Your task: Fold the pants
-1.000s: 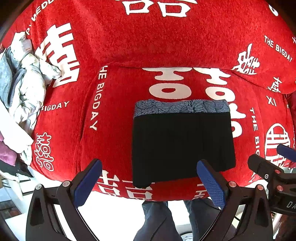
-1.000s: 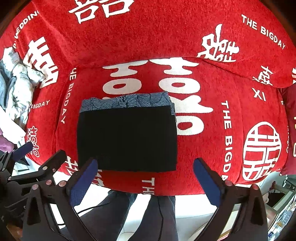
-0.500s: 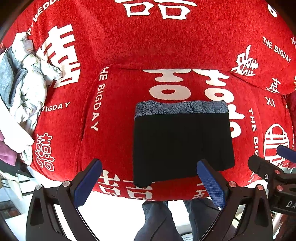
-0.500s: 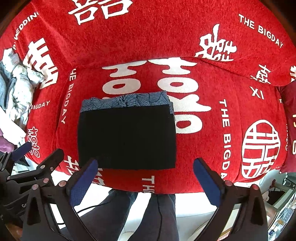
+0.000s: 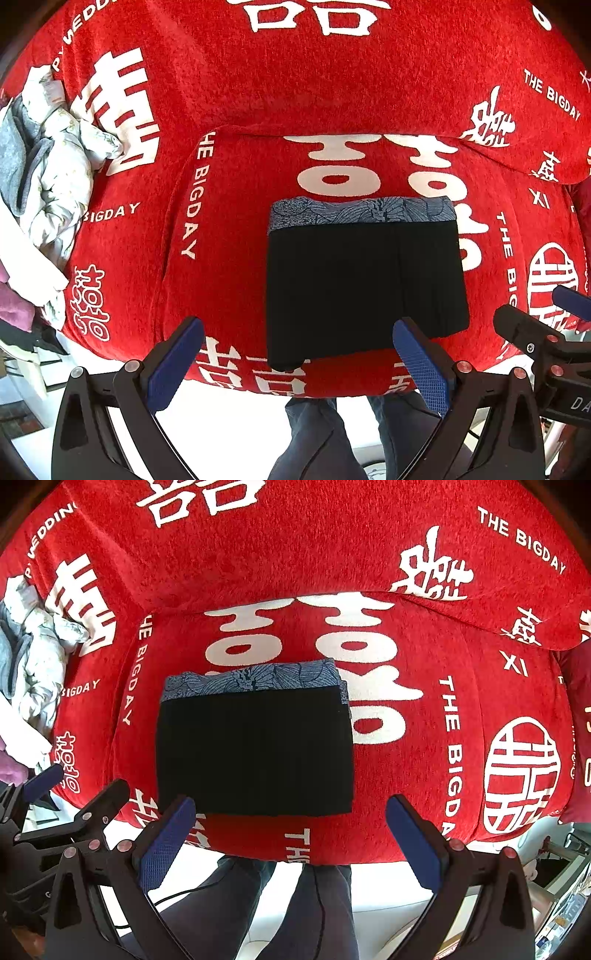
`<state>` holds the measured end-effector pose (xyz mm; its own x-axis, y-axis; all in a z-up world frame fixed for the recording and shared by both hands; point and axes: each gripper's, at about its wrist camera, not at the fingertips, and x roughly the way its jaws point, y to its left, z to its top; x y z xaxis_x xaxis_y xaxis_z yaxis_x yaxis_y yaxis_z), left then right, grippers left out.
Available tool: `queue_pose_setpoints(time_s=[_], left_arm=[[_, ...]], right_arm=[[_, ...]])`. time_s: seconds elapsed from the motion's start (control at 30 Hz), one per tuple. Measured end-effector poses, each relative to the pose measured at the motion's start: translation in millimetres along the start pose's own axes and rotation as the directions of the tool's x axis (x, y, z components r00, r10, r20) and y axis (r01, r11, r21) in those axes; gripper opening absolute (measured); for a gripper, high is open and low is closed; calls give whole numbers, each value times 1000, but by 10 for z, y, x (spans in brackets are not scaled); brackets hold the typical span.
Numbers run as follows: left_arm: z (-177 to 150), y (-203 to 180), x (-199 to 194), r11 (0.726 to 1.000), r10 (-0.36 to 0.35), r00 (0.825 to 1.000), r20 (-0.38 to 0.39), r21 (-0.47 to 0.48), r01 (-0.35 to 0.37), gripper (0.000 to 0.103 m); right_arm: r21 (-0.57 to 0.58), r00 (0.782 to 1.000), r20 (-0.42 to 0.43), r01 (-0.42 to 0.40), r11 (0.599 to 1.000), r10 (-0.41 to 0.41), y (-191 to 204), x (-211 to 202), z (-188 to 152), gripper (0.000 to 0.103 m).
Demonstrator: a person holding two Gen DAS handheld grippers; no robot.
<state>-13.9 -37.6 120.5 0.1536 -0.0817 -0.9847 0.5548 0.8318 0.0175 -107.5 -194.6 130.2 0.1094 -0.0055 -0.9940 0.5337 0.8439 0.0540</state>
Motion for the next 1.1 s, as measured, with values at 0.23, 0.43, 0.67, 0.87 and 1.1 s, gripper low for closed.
queue_pose_setpoints(time_s=[0.23,0.43,0.67,0.87,1.1], left_arm=[[6,-13,2,1000,4,1000,-3,6,-4,103],[10,-7,18,1000,1,1000,-7,2,-1,103],[0,-13,41,1000,7,1000,-16,3,-7,103],[-6,-15,44,1000,9,1000,-16,6,-9,103],[-9,-5,25,1000,5,1000,14,13,-5,103]], right_arm=[[2,1000,-7,6,1000,-6,-23,28,15,103],[-4,1000,-12,11,1000,-11,-22,48,18,103],[-15,1000,-13,26,1000,-26,-11,78,9,103],[-14,1000,-18,25,1000,-25,-25,97,8,103],[-12,999,-20,25,1000,-25,-43,110,-7,103]])
